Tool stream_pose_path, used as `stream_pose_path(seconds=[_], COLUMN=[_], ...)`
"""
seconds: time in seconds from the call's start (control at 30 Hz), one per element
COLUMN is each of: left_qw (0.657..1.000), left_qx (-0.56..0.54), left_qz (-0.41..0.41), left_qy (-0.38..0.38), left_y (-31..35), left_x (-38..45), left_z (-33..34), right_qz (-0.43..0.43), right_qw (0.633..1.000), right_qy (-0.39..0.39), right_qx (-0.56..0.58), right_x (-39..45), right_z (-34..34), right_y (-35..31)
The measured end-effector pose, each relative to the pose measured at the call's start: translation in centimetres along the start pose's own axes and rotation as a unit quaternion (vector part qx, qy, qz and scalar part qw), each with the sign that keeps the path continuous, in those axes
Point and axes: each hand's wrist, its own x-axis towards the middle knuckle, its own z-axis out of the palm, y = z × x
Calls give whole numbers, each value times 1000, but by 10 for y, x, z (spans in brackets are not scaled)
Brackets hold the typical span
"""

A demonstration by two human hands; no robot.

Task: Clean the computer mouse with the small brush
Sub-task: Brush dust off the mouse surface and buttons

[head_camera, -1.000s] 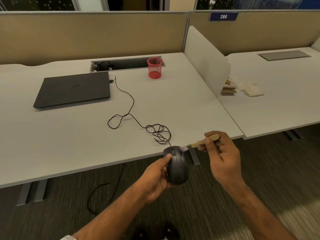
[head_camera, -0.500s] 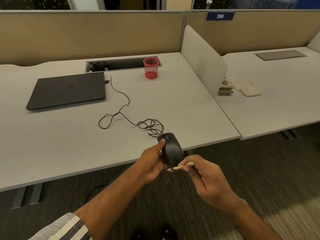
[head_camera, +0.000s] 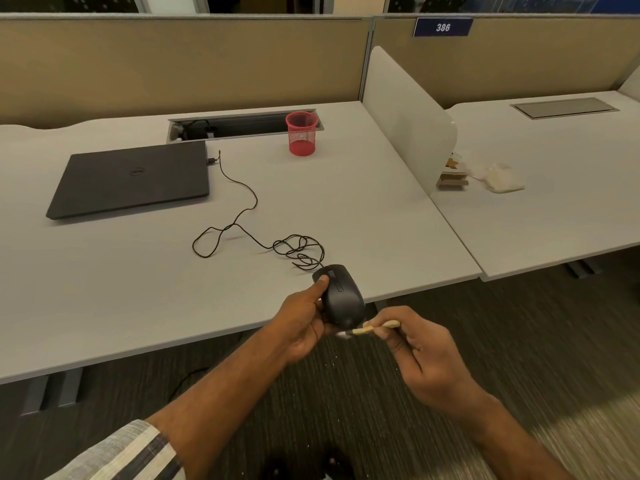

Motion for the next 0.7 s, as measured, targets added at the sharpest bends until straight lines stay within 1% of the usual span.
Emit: stream_pose_path(seconds=[0.07, 0.17, 0.23, 0.33, 0.53, 0.63, 0.7], left_qw=[1000, 1000, 1000, 1000, 1000, 1000, 1000], left_qx=[19, 24, 23, 25, 2, 9, 17], left_qz=[6, 1, -5, -6, -7, -5, -4], left_qy=[1, 3, 1, -1, -7, 2, 6], left_y=[1, 3, 4, 4, 4, 4, 4], left_x=[2, 3, 3, 3, 2, 1, 2], left_z=[1, 1, 1, 1, -1, -4, -3], right_qz=[12, 19, 18, 31, 69, 85, 86], right_qw=[1000, 998, 995, 994, 995, 994, 993], right_qy=[-13, 41, 84, 101, 24, -22, -21], right_qx=[12, 45, 45, 37, 73, 67, 82], right_x=[-1, 4, 10, 14, 5, 4, 5], right_z=[-2, -12, -18, -24, -27, -33, -33], right_y=[0, -1, 1, 5, 11, 15, 16])
